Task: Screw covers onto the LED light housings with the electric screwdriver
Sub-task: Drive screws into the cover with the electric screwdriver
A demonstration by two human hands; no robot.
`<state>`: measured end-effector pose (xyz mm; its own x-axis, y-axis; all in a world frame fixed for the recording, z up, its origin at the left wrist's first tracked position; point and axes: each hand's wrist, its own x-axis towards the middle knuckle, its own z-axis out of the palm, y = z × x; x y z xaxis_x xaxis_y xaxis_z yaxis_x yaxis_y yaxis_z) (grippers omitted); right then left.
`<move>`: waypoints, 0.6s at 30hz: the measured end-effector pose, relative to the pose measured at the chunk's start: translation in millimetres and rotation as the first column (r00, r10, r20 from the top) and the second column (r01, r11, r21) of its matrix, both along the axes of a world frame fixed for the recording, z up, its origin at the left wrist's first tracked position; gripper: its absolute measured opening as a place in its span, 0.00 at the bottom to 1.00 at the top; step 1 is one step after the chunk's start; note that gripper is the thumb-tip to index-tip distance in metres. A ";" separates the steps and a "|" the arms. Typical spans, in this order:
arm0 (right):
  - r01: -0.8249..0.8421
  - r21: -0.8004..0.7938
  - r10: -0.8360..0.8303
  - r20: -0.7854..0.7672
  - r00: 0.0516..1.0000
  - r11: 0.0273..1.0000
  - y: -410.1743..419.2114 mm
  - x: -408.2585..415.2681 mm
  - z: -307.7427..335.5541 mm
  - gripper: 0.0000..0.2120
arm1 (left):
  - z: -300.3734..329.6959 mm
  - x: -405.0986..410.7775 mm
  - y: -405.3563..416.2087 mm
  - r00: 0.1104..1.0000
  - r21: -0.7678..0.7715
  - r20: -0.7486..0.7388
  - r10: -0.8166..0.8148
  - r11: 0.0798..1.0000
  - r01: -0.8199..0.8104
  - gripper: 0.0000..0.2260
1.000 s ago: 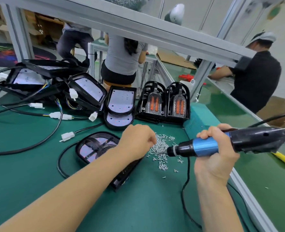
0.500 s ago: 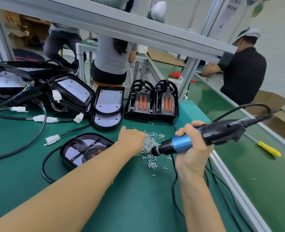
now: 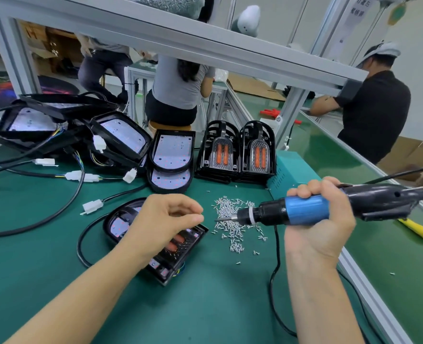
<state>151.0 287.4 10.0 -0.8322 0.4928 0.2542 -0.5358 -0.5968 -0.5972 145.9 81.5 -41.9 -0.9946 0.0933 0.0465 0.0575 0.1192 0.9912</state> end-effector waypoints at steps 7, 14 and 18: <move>-0.173 -0.017 0.172 -0.040 0.984 0.985 -25.3 7.3 12.7 0.06 | -0.9 28.3 -17.6 1.000 0.187 0.005 0.031 0.982 -0.031 0.09; -0.223 0.008 0.224 -0.022 0.974 0.975 -42.1 10.0 9.7 0.06 | -1.5 35.2 -27.0 0.997 0.206 -0.011 0.074 0.976 -0.070 0.09; -0.254 0.020 0.254 -0.014 0.967 0.967 -44.4 11.2 7.1 0.06 | -3.1 38.7 -31.9 0.996 0.141 -0.026 0.084 0.987 -0.080 0.08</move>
<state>162.2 243.0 17.1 -0.9252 0.2611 0.2755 -0.3778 -0.7035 -0.6019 184.6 49.6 -45.0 -0.9963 0.0018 0.0854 0.0854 -0.0145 0.9962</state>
